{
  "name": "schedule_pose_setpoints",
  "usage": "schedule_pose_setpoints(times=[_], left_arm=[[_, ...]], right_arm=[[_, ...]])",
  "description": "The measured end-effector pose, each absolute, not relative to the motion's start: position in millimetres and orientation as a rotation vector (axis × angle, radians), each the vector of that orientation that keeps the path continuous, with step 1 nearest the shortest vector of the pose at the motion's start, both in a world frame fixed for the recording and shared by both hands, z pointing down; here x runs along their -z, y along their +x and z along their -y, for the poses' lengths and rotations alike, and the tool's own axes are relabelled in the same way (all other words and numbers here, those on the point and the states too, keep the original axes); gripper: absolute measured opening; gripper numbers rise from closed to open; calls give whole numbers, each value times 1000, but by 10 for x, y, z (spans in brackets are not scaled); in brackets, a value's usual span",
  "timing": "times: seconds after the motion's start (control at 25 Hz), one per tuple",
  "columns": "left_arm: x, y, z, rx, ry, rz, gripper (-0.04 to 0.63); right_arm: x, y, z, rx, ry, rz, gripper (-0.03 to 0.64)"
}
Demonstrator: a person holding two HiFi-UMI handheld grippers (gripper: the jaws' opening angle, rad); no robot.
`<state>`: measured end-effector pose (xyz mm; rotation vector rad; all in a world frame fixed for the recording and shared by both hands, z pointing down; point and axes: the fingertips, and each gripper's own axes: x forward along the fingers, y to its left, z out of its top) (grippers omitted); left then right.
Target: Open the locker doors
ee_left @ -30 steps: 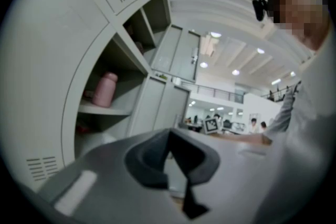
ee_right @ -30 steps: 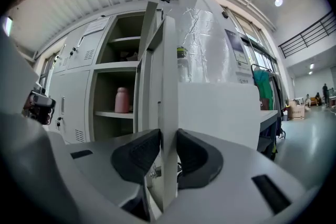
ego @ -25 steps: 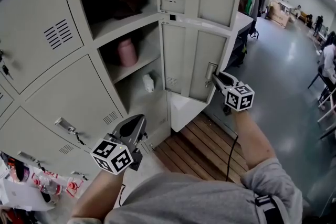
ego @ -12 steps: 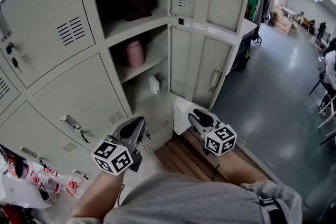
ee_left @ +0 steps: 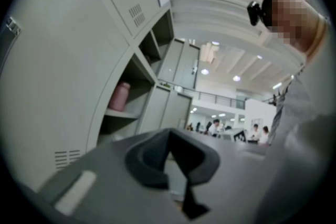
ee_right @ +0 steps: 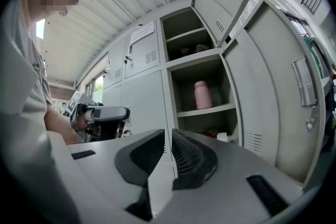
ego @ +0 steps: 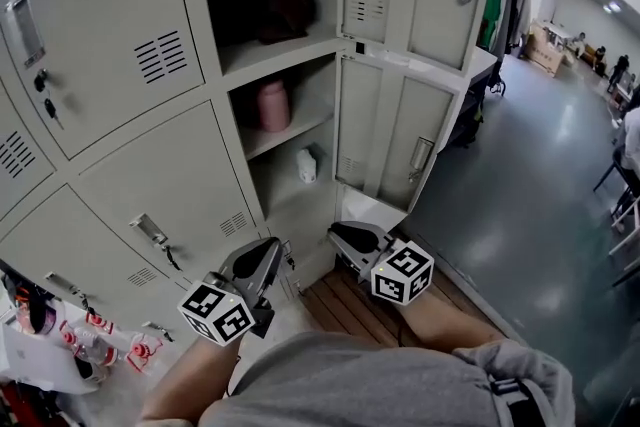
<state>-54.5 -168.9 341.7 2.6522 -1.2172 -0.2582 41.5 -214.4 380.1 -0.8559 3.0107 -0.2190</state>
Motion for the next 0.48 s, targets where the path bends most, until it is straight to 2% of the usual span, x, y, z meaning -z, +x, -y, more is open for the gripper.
schedule_pose_setpoints(times=[0.48], left_arm=[[-3708, -776, 1630, 238, 2559, 1352, 5]], right_arm=[[-4186, 280, 2178, 306, -809, -3112, 44]])
